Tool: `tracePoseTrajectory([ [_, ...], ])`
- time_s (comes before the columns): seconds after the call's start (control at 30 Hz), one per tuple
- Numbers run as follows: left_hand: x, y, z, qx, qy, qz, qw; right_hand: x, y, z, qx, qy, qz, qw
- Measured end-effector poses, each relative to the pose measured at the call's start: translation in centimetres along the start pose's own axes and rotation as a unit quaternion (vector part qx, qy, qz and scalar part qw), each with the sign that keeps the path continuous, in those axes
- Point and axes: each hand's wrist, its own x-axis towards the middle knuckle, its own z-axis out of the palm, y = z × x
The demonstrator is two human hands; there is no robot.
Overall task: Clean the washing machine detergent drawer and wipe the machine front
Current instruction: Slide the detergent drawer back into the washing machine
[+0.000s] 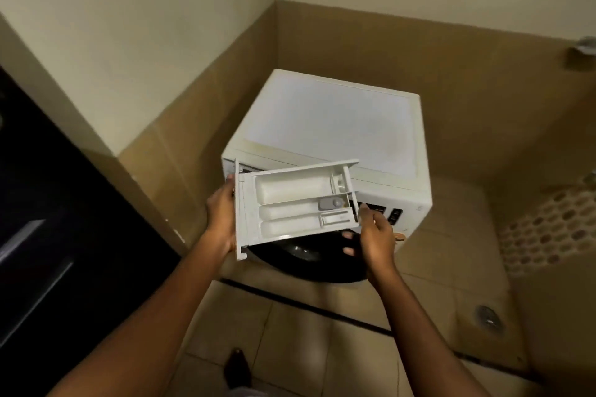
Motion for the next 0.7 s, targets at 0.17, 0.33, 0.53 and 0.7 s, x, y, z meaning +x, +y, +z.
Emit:
tracePoseTrajectory([
  [0.17,5.4,1.4,-6.3,-0.068,0.111,-0.008,0.991,1.3,-0.4,9.7,0.129,-0.101,0.076,0.983],
  [0.33,9.9,0.8,-10.4,-0.123,0.149,-0.031,0.981,2.5,0.8,18.0,0.098,-0.186,0.077,0.974],
  [0.53,10.0,-0.6,-11.6,-0.204,0.267,-0.02,0.942,4.8,2.3,23.0,0.104,-0.229,0.095,0.963],
  [0.7,12.4,-7.4,-13.3,-0.249,0.347,0.002,0.904,5.6,5.0,24.2,0.123,-0.194,0.135,0.964],
])
